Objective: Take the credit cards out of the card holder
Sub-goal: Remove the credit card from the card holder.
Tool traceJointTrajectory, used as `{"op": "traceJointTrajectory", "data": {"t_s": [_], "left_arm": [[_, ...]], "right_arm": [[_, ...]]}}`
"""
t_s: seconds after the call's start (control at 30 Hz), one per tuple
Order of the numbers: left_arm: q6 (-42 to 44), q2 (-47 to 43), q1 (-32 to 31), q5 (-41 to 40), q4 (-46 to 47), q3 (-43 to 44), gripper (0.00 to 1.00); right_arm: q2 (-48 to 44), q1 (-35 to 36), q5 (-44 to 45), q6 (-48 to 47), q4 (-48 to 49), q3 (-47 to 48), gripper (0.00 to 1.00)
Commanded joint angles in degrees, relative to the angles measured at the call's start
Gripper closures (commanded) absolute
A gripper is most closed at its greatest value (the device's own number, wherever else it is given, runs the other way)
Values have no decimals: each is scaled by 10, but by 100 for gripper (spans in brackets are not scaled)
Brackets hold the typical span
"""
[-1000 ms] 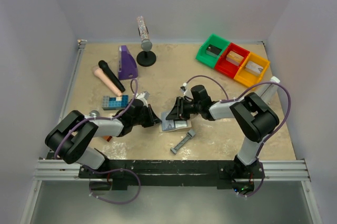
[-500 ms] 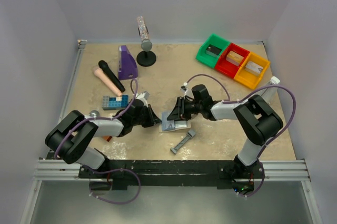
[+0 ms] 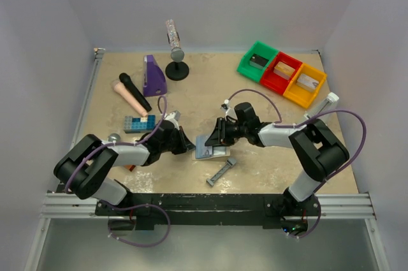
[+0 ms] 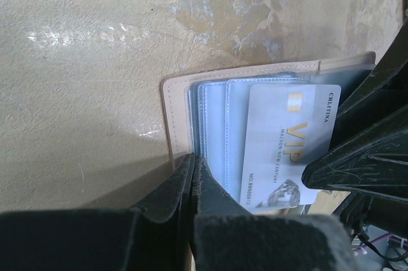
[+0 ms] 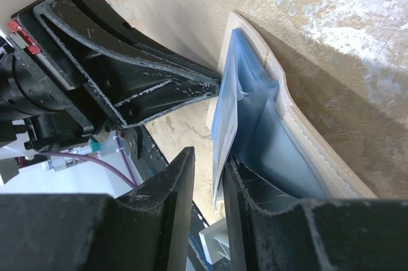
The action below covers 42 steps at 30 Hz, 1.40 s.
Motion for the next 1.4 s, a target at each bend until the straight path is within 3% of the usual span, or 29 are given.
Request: {"op": "traceJointTrajectory", "data": {"t_s": [0.0,1.37], "left_arm": [[14,4,1,-42,-67,-15,100],[20,-1,3,-54,-69,-32,100]], "right_arm": [[-17,-3,4,-12,3,-4,72],[-49,-14,1,-1,19,-23,85]]}}
